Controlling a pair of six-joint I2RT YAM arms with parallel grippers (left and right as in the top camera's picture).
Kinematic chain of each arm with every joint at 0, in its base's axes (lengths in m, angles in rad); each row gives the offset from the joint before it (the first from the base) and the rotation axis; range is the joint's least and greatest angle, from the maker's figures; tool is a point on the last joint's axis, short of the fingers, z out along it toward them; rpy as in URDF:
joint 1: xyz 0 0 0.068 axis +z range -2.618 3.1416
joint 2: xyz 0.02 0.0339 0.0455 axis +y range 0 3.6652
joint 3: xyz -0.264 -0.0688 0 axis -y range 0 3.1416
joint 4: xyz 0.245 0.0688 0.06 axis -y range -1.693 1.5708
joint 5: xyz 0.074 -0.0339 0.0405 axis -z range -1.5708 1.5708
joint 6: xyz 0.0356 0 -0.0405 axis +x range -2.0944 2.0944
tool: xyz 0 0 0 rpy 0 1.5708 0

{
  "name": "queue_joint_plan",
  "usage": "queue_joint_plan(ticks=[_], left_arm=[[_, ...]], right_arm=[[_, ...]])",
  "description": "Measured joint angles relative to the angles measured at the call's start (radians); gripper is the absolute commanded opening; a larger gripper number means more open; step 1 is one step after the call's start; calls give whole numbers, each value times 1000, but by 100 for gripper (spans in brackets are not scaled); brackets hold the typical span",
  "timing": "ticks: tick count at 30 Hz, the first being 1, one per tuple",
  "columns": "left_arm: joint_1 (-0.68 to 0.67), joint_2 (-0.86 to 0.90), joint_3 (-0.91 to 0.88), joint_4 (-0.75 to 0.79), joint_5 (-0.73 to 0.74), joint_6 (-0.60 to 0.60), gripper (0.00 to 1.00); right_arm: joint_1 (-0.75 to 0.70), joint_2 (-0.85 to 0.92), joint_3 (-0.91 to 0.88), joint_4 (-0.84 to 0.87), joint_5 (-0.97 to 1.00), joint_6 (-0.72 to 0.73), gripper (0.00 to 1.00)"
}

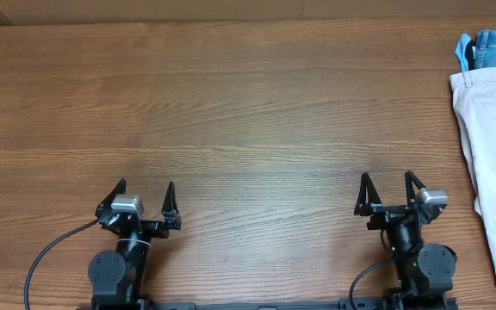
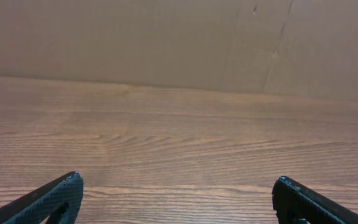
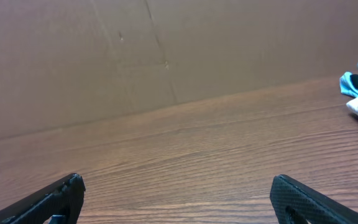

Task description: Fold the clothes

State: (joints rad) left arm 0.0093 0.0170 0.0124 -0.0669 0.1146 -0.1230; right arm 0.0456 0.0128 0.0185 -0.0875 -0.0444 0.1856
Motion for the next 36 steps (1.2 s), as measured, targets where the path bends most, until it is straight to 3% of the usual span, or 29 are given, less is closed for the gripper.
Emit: queue_joint_plan(ticks=[20,36], left_arm=[[0,0,0,0,0,0,100],[0,0,0,0,0,0,100]], right_arm=[[0,0,0,0,-3,50,100],[0,0,0,29,-168,179,100]])
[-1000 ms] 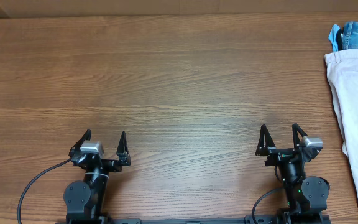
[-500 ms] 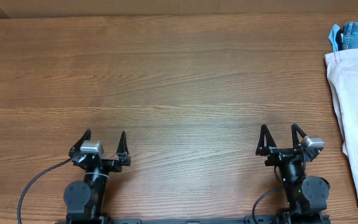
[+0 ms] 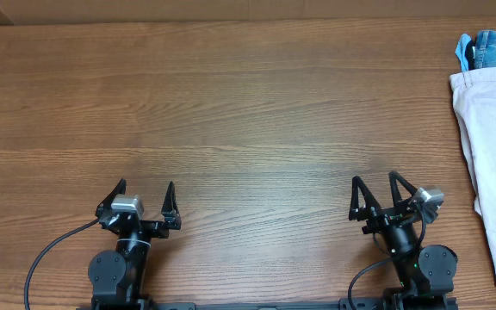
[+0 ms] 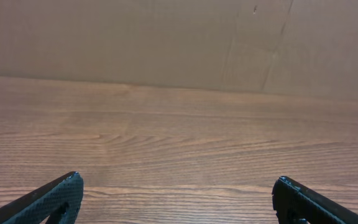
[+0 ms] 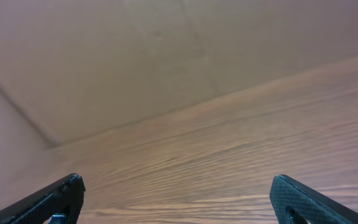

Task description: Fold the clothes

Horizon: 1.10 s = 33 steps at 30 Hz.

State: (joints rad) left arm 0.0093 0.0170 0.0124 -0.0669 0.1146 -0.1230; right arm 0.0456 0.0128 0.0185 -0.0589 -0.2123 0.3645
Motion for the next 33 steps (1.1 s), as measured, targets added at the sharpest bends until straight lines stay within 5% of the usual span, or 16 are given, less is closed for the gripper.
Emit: queue_joint_plan(ticks=[10,22,33], left_arm=[[0,0,0,0,0,0,100],[0,0,0,0,0,0,100],[0,1,-1,0,0,0,100]], right_arm=[[0,0,0,156,-90,1,100],[0,45,149,151,-25,-108,100],[0,524,514,-23,214,-258,100]])
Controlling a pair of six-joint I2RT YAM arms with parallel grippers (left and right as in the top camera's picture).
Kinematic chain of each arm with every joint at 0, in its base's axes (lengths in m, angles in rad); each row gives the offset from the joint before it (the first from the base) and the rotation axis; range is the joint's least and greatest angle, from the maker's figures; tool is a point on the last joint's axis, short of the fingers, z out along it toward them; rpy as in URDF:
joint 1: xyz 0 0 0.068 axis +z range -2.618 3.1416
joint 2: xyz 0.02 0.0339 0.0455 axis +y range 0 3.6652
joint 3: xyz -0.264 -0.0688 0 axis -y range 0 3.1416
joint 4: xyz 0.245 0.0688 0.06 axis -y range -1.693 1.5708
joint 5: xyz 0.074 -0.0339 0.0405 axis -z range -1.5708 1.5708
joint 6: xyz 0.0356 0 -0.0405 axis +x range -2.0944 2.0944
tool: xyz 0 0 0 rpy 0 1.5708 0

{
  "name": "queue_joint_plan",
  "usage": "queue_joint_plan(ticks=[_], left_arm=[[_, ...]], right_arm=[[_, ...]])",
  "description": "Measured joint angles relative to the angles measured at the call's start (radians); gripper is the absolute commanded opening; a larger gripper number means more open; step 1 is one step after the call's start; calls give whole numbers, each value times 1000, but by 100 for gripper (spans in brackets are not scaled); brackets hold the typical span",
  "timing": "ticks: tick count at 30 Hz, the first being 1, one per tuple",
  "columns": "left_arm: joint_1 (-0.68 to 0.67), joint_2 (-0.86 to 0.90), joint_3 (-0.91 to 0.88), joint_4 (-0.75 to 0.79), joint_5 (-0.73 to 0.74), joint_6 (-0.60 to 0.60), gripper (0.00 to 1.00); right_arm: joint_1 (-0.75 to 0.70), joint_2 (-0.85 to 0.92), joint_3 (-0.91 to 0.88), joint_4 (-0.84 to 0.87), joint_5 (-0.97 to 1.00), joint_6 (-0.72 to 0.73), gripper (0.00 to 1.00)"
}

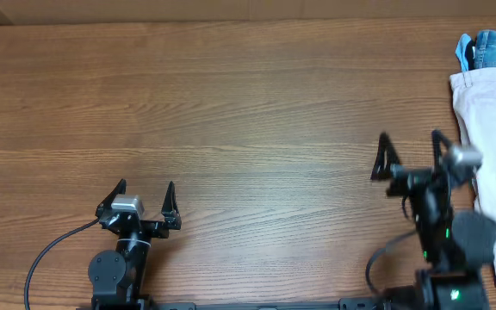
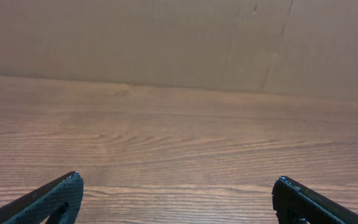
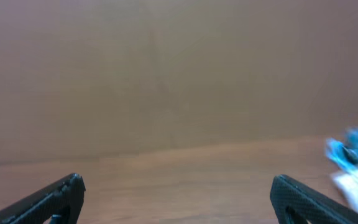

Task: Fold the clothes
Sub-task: 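Reach the right gripper to the beige trousers on the clothes pile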

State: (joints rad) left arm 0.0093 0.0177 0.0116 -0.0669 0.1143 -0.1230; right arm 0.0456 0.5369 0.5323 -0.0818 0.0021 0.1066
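Note:
A pale white garment (image 1: 493, 164) lies along the table's right edge, with blue denim (image 1: 494, 47) and a bright blue cloth (image 1: 465, 50) behind it. The white garment and blue cloth (image 3: 353, 146) also show blurred at the right of the right wrist view. My right gripper (image 1: 410, 151) is open and raised, just left of the garment, nothing between its fingers. My left gripper (image 1: 145, 191) rests open near the front edge at the left, empty; its fingertips (image 2: 67, 186) frame bare wood.
The brown wooden table (image 1: 231, 103) stretches across the view. A cardboard wall (image 2: 166, 37) stands behind it. A black cable (image 1: 46, 250) trails from the left arm's base.
My right arm has lifted and swung to the right and farther from the front edge, now beside the white garment. The left arm has not moved.
Both grippers first rested open near the front edge. Then the right gripper had turned a little to the left. Now it stands raised and further right, next to the white garment, while the left arm stays where it was.

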Motion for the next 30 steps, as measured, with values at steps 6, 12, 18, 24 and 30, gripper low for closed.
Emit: queue_joint_plan(ticks=[6,12,18,24,30], left_arm=[[0,0,0,0,0,0,100],[0,0,0,0,0,0,100],[0,0,0,0,0,0,100],[0,0,0,0,0,0,100],[0,0,0,0,0,0,100]], right_arm=[[-13,399,325,-190,219,-97,100],[-109,785,608,-399,334,-157,100],[-135,991,675,-365,372,-178,100],[-145,1065,682,-224,405,-301,100],[-198,1211,694,-120,552,-443,100]])
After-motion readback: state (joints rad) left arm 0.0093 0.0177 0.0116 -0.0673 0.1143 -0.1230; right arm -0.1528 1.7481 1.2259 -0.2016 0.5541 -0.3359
